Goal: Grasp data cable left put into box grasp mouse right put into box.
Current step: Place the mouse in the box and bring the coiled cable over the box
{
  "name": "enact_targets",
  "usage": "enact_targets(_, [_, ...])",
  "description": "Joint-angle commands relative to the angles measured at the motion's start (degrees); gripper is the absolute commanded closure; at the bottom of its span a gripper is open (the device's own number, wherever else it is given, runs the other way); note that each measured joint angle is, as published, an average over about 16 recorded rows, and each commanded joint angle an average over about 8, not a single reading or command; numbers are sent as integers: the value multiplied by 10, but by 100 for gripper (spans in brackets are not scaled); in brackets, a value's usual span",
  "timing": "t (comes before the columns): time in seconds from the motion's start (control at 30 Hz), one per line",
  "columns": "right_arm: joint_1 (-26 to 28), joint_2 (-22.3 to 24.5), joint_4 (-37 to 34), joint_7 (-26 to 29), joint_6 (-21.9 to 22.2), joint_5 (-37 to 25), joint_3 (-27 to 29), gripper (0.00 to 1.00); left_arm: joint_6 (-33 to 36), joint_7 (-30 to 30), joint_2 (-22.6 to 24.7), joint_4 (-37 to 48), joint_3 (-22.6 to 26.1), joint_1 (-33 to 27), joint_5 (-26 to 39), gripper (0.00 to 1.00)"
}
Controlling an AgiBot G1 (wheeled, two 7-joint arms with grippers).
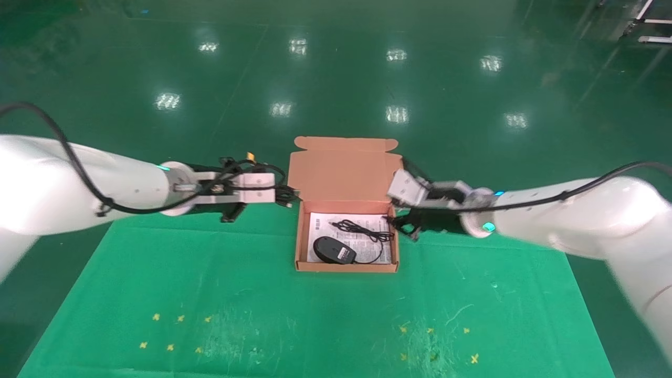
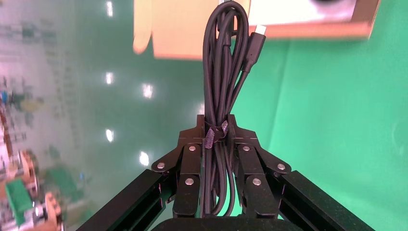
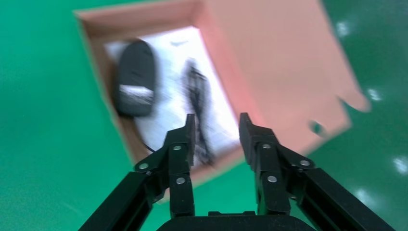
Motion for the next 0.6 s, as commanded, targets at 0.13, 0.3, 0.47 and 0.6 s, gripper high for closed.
enact_targets(0.13, [14, 38, 20, -3, -3, 2, 6, 0, -50, 53, 38, 64, 3, 5, -26, 100])
enact_targets(0.3, [24, 77, 53, 2, -9, 0, 10, 0, -102, 116, 87, 147, 3, 7, -60, 100])
enact_targets(0.47, [27, 119, 99, 20, -15, -2, 14, 0, -146, 197, 127, 220, 4, 8, -115, 100])
enact_targets(0.6, [25, 151, 141, 44, -20, -7, 15, 0, -171, 255, 139, 245, 15, 11, -173, 100])
